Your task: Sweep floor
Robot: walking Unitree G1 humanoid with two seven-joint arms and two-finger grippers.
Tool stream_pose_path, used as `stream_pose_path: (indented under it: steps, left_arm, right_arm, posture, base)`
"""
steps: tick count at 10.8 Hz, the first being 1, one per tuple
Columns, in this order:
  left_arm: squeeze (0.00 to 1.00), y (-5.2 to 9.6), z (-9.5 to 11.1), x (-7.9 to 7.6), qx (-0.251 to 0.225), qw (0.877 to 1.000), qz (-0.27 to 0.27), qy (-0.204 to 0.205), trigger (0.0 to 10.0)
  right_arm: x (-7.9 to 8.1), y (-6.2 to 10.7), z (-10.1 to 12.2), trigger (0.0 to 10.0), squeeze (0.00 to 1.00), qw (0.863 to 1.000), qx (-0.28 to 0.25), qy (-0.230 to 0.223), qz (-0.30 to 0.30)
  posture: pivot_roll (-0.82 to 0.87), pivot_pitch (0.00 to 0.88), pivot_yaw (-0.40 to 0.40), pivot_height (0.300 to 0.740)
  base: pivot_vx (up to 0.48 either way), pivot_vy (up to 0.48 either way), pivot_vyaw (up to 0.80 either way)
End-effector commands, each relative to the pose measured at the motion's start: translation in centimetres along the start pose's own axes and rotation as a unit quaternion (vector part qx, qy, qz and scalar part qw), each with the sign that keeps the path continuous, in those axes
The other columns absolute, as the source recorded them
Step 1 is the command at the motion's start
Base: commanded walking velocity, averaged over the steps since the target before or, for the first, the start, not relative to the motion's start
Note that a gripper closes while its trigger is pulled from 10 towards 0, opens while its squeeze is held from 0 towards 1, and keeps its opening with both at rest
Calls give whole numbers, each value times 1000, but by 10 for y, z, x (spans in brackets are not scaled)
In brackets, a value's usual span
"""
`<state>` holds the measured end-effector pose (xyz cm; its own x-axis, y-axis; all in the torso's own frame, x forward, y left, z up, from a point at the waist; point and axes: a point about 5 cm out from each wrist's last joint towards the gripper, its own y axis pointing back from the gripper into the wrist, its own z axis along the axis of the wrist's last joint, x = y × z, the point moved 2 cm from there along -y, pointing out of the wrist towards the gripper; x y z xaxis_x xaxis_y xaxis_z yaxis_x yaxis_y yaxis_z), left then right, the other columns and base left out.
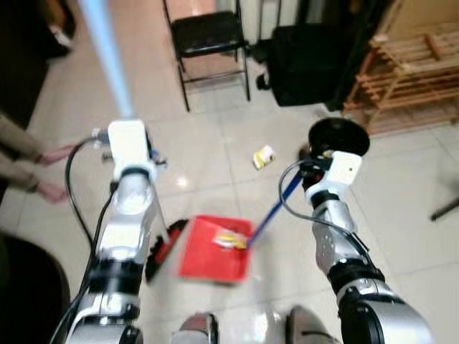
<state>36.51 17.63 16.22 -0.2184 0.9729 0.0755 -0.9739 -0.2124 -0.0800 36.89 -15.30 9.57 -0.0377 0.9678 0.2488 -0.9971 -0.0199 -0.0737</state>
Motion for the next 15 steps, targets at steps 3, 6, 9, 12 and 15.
stream_pose_path:
  steps: [3,6,9,12,15]
  left_arm:
    - [0,1,1,3,-4,1000,9,4,10000]
    - [0,1,1,2,-5,1000,7,4,10000]
    - [0,0,2,1,-7,1000,5,5,10000]
    - [0,0,2,0,-9,1000,2,5,10000]
    - [0,-1,3,0,-10,1000,2,5,10000]
  right_arm:
    - [2,-1,2,10000,0,1000,-7,-7,-2]
    - [1,-2,3,10000,0,1000,-7,-10,-2]
    - [2,-2,3,10000,0,1000,-7,-9,0]
    - [3,-3,4,10000,0,1000,-9,-9,2]
    - [4,-4,4,10000,0,1000,-9,-9,4]
  posture:
    - [43,147,119,740]
    - [43,147,119,740]
    - [38,131,121,740]
    - [35,118,123,740]
    - [36,113,123,740]
  base:
    - [0,-480,448]
    - [0,-480,0]
    - [0,-480,0]
    - [0,-480,0]
    - [0,-480,0]
